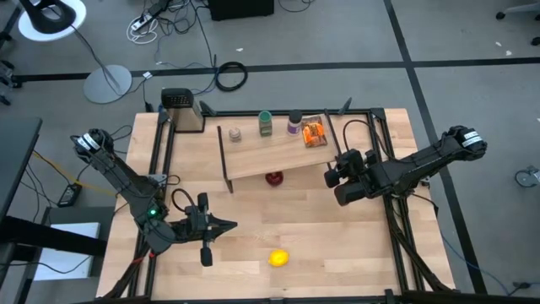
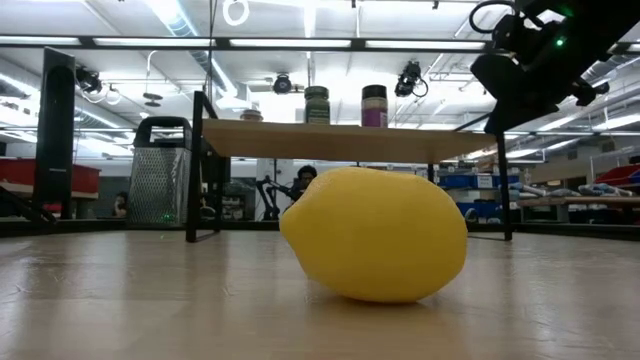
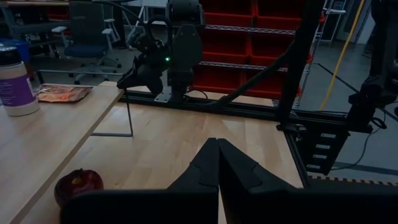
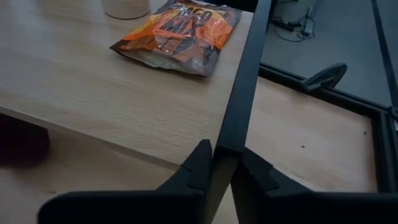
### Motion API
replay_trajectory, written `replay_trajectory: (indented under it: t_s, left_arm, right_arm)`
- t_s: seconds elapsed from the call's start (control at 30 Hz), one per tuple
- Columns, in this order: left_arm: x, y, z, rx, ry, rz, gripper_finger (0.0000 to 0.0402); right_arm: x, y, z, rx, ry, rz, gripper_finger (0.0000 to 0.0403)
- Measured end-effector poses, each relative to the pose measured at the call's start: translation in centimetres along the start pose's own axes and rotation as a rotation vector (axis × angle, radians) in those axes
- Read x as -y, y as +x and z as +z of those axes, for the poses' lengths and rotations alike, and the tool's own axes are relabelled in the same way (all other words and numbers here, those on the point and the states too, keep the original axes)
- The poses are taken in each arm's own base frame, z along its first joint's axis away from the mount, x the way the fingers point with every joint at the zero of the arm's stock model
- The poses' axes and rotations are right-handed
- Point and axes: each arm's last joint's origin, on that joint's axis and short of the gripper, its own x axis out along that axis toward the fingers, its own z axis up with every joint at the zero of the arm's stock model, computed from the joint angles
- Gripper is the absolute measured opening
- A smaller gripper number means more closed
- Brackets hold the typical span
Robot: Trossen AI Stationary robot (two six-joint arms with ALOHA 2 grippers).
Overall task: Shelf spices
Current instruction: Adjust the shelf
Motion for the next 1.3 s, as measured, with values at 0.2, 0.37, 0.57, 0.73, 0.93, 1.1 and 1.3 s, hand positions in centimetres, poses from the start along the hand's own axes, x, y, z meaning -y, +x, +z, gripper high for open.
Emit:
replay_trajectory:
  t_s: [0.2,0.37,0.57,0.73,0.93,1.1,1.3]
  left_arm:
    - [0.0,0.0,0.0,0.0,0.001,0.0,0.0004]
    - [0.0,0.0,0.0,0.0,0.002,0.0,0.0004]
    - [0.0,0.0,0.0,0.0,0.003,0.0,0.0004]
    - [0.0,0.0,0.0,0.0,0.003,0.0,0.0004]
    - [0.0,0.0,0.0,0.0,0.001,0.0,0.0004]
    - [0.0,0.0,0.0,0.0,0.001,0.0,0.0004]
    - [0.0,0.0,0.0,0.0,0.0,0.0,0.0004]
  right_arm:
    - [-0.1,0.0,0.0,-0.005,0.002,0.006,0.0045]
    - [-0.1,0.0,0.0,-0.024,0.002,0.013,0.0052]
    - [-0.3,-0.2,0.0,-0.031,0.022,0.036,0.0032]
    - [-0.5,-0.3,-0.1,-0.034,0.029,0.05,0.0041]
    - [-0.6,-0.5,-0.2,-0.049,0.037,0.066,0.0033]
    - [-0.7,-1.0,-0.5,-0.053,0.046,0.093,0.0031]
    - [-0.8,-1.4,-0.8,-0.056,0.057,0.116,0.0033]
